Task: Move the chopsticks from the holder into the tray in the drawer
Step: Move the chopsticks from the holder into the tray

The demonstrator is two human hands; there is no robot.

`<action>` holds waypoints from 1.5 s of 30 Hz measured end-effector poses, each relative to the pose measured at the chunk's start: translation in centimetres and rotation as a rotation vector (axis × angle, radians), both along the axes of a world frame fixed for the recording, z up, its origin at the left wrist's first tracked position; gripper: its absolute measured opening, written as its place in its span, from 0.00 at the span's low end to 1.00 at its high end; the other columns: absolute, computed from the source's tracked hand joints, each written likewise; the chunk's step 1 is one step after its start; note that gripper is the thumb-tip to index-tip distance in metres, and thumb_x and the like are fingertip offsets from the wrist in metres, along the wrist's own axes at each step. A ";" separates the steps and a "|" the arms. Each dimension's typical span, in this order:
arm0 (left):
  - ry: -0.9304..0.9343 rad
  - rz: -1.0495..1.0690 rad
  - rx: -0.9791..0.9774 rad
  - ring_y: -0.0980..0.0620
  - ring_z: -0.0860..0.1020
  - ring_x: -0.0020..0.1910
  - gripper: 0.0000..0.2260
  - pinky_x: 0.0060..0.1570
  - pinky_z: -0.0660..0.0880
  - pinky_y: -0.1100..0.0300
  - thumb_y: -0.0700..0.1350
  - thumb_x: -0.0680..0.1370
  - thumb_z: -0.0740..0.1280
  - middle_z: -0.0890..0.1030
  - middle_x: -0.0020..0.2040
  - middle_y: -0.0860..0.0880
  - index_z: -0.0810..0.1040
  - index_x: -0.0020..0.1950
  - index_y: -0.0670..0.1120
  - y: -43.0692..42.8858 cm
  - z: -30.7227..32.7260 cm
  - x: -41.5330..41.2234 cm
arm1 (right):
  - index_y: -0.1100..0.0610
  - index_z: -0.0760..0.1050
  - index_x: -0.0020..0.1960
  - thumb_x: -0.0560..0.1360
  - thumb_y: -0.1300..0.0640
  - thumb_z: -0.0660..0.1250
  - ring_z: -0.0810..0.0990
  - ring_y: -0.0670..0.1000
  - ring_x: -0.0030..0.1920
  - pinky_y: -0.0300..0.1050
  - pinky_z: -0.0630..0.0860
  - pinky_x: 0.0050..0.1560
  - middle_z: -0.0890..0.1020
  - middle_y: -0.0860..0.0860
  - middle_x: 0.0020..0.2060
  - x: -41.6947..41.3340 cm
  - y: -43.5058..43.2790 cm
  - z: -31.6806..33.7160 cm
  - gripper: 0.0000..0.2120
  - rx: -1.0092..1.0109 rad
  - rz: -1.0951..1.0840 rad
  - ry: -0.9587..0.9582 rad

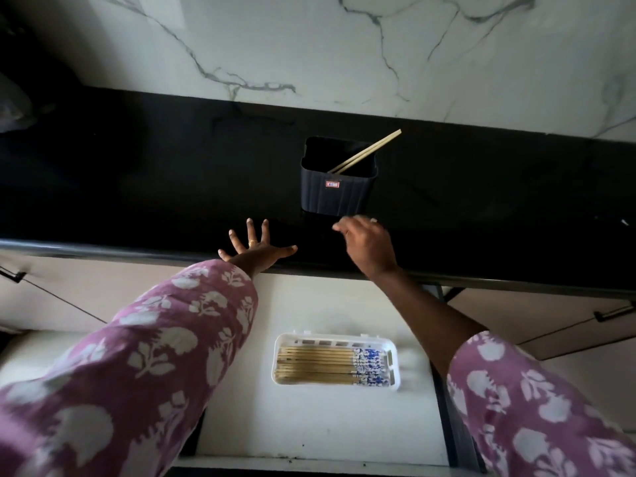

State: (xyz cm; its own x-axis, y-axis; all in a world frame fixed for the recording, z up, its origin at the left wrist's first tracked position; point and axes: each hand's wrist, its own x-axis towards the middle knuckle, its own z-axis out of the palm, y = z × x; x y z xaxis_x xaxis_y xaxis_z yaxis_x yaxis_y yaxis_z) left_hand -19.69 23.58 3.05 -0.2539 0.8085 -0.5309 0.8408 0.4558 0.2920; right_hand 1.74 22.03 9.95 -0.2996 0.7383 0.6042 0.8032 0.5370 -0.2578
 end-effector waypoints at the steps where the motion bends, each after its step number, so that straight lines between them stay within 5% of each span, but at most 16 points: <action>1: -0.006 0.001 0.002 0.38 0.37 0.74 0.47 0.65 0.39 0.31 0.80 0.59 0.52 0.39 0.77 0.56 0.40 0.73 0.65 0.0 0.1 0.0 | 0.61 0.81 0.36 0.73 0.62 0.66 0.83 0.57 0.32 0.45 0.78 0.32 0.83 0.57 0.31 0.2 1.1 1.0 0.09 0.012 -0.057 0.062; 7: -0.008 -0.003 -0.005 0.39 0.37 0.74 0.45 0.66 0.40 0.32 0.79 0.62 0.53 0.38 0.77 0.56 0.40 0.73 0.64 -0.1 0.4 0.2 | 0.65 0.79 0.53 0.75 0.60 0.66 0.81 0.60 0.52 0.49 0.73 0.54 0.83 0.62 0.50 1.5 8.5 5.1 0.10 -0.293 -0.445 0.497; 9: -0.005 -0.004 -0.012 0.39 0.36 0.74 0.46 0.66 0.40 0.32 0.79 0.62 0.53 0.36 0.76 0.57 0.39 0.73 0.65 0.1 0.4 0.1 | 0.64 0.79 0.55 0.75 0.59 0.67 0.81 0.58 0.53 0.46 0.74 0.54 0.83 0.61 0.51 2.0 10.4 5.6 0.12 -0.379 -0.518 0.562; 12: -0.003 -0.010 -0.029 0.39 0.35 0.74 0.46 0.66 0.39 0.32 0.79 0.61 0.53 0.35 0.76 0.57 0.38 0.73 0.65 0.3 0.1 0.0 | 0.64 0.79 0.43 0.74 0.55 0.69 0.78 0.55 0.42 0.45 0.71 0.43 0.81 0.61 0.40 2.5 13.1 5.7 0.11 -0.492 -0.557 0.594; 17: -0.021 -0.010 -0.036 0.39 0.34 0.74 0.46 0.65 0.39 0.32 0.80 0.61 0.53 0.35 0.76 0.57 0.37 0.72 0.65 0.4 0.0 -0.1 | 0.65 0.77 0.57 0.68 0.52 0.75 0.80 0.57 0.57 0.46 0.77 0.55 0.81 0.61 0.56 2.2 16.3 4.6 0.24 -0.677 -0.604 0.953; 21: -0.021 -0.026 -0.043 0.39 0.34 0.74 0.46 0.66 0.39 0.32 0.79 0.62 0.53 0.33 0.75 0.57 0.36 0.72 0.65 0.4 0.2 0.0 | 0.65 0.78 0.56 0.66 0.51 0.77 0.81 0.57 0.55 0.45 0.78 0.55 0.82 0.60 0.54 1.8 17.6 4.0 0.24 -0.730 -0.597 1.144; 26: -0.016 -0.029 -0.048 0.39 0.34 0.74 0.45 0.66 0.39 0.32 0.79 0.63 0.54 0.33 0.75 0.57 0.37 0.72 0.65 0.4 0.5 -0.1 | 0.66 0.80 0.52 0.70 0.55 0.74 0.78 0.51 0.42 0.41 0.75 0.45 0.81 0.57 0.43 1.1 18.1 3.5 0.17 -0.713 -0.537 1.125; 30: -0.015 -0.031 -0.050 0.38 0.35 0.74 0.46 0.65 0.39 0.32 0.79 0.61 0.52 0.35 0.76 0.56 0.37 0.72 0.65 0.2 0.4 -0.2 | 0.66 0.80 0.54 0.71 0.57 0.72 0.81 0.53 0.46 0.45 0.79 0.51 0.84 0.61 0.50 0.8 18.0 3.7 0.16 -0.634 -0.577 1.009; 45: 0.034 -0.014 0.034 0.39 0.32 0.73 0.42 0.66 0.37 0.32 0.74 0.68 0.55 0.32 0.75 0.55 0.37 0.74 0.61 -0.6 1.2 0.9 | 0.63 0.80 0.48 0.74 0.55 0.68 0.84 0.57 0.45 0.54 0.81 0.50 0.85 0.60 0.44 1.0 14.0 9.2 0.11 -0.287 -0.558 0.959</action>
